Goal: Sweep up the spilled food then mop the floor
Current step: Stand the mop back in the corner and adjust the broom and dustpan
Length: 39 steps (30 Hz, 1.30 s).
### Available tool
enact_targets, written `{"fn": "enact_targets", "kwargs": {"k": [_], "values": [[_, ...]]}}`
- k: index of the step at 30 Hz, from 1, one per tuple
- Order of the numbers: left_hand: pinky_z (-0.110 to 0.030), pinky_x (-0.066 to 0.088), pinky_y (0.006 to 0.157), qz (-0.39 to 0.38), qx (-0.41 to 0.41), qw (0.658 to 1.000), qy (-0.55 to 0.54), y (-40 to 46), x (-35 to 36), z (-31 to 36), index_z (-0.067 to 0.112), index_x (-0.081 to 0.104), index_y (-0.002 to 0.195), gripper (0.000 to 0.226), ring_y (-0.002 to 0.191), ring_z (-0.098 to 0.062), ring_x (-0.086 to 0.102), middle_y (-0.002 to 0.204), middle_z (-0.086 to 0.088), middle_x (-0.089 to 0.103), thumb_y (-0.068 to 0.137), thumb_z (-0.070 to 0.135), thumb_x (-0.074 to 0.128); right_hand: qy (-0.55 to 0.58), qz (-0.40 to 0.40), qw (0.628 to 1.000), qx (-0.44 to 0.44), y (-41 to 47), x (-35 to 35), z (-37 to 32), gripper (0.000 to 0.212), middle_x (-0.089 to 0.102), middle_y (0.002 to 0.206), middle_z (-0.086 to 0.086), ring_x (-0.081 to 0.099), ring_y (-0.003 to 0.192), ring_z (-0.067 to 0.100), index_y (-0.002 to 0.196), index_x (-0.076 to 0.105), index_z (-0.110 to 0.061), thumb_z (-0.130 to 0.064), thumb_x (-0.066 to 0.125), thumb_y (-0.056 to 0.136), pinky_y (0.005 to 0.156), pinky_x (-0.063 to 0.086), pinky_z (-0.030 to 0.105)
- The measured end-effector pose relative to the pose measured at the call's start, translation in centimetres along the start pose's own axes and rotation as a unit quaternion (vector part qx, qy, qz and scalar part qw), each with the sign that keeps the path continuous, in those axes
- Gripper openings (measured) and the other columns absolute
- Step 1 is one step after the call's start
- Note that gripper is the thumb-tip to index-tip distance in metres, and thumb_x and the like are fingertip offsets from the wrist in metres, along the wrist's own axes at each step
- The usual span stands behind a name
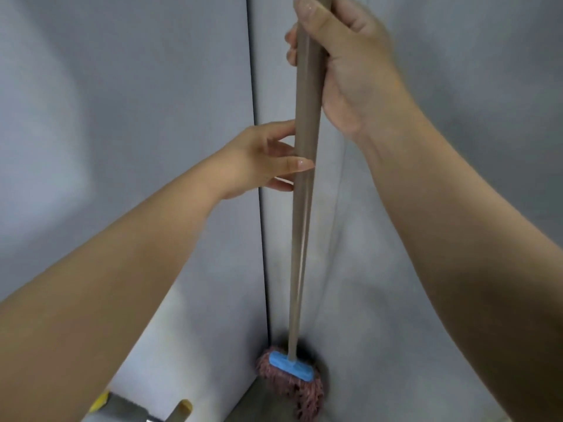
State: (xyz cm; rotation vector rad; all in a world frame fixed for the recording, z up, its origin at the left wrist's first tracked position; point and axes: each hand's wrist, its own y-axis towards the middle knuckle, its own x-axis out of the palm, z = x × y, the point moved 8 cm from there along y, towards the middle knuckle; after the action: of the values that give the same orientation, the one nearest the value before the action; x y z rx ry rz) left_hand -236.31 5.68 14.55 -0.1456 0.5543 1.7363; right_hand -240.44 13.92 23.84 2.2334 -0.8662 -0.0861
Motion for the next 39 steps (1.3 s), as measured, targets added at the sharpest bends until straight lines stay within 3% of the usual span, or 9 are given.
{"fn": "enact_targets", "kwargs": {"k": [4,8,15,18,23,29,33,39], "values": [[-0.035,0.058,0.079,0.000,-0.046,0.999,-0.001,-0.4,-0.1,-2.9,0.036,0.058,0.108,0.038,0.085,-0.019,0.070,0.090,-0.001,0.072,0.084,0.007,0.064,0.007,0.005,0.999,0.033,-0.2,-0.2,3.6,0.017,0.061,0.054,-0.005,0.058,0.056,0.009,0.075,0.058,-0.007,-0.003,0.055,0.091,0.067,0.049,0.023],[-0.034,0.058,0.078,0.007,-0.072,0.997,-0.011,-0.4,-0.3,-4.9,0.034,0.058,0.108,0.037,0.088,-0.021,0.070,0.093,-0.005,0.071,0.084,0.005,0.063,0.012,0.000,0.998,0.054,0.0,-0.8,6.5,0.024,0.062,0.061,0.000,0.059,0.060,0.012,0.068,0.059,-0.007,0.001,0.053,0.089,0.071,0.050,0.028],[-0.033,0.059,0.076,-0.026,-0.118,0.993,0.001,0.6,0.8,-9.4,0.028,0.056,0.102,0.032,0.089,-0.021,0.068,0.110,-0.027,0.064,0.085,0.003,0.063,0.083,-0.038,0.992,0.083,-0.4,-2.3,12.0,0.010,0.061,0.067,0.001,0.059,0.062,0.010,0.084,0.058,-0.006,-0.002,0.052,0.091,0.069,0.049,0.021],[-0.033,0.058,0.078,-0.023,-0.133,0.991,0.013,1.2,1.2,-11.7,0.028,0.054,0.103,0.032,0.090,-0.019,0.067,0.109,-0.022,0.066,0.085,0.003,0.063,0.091,-0.035,0.990,0.098,-0.5,-3.0,14.6,0.009,0.062,0.064,-0.008,0.059,0.063,0.007,0.094,0.059,-0.009,-0.004,0.055,0.087,0.068,0.048,0.020],[-0.025,0.058,0.072,0.007,-0.149,0.988,0.035,2.2,1.7,-15.7,0.026,0.052,0.107,0.035,0.082,0.002,0.064,0.096,0.008,0.064,0.084,0.004,0.065,0.069,-0.012,0.988,0.141,-1.2,-4.4,18.9,0.019,0.063,0.063,-0.012,0.060,0.065,0.005,0.097,0.060,-0.015,-0.008,0.059,0.080,0.069,0.048,0.019],[-0.023,0.054,0.071,0.028,-0.202,0.977,0.061,2.0,3.6,-21.9,0.018,0.050,0.105,0.027,0.086,-0.011,0.059,0.094,0.002,0.060,0.086,0.001,0.061,-0.024,-0.033,0.976,0.212,-4.4,-6.0,23.9,0.018,0.071,0.076,-0.011,0.066,0.077,0.004,0.088,0.066,-0.028,-0.016,0.063,0.075,0.075,0.050,0.016],[-0.031,0.050,0.085,0.038,-0.227,0.969,0.088,1.3,5.5,-25.6,0.009,0.054,0.109,0.024,0.097,-0.020,0.059,0.092,0.003,0.058,0.087,0.001,0.060,-0.087,-0.037,0.957,0.275,-7.0,-7.5,27.0,0.024,0.072,0.080,-0.019,0.066,0.082,-0.005,0.086,0.066,-0.033,-0.010,0.067,0.081,0.075,0.048,0.011],[-0.023,0.045,0.082,0.027,-0.243,0.962,0.122,1.5,7.1,-27.6,0.012,0.052,0.120,0.032,0.098,-0.016,0.059,0.099,0.004,0.059,0.089,0.013,0.059,-0.081,-0.018,0.954,0.290,-8.3,-8.7,27.6,0.027,0.069,0.084,-0.016,0.066,0.081,-0.005,0.088,0.064,-0.033,-0.007,0.064,0.085,0.076,0.050,0.009]]}}
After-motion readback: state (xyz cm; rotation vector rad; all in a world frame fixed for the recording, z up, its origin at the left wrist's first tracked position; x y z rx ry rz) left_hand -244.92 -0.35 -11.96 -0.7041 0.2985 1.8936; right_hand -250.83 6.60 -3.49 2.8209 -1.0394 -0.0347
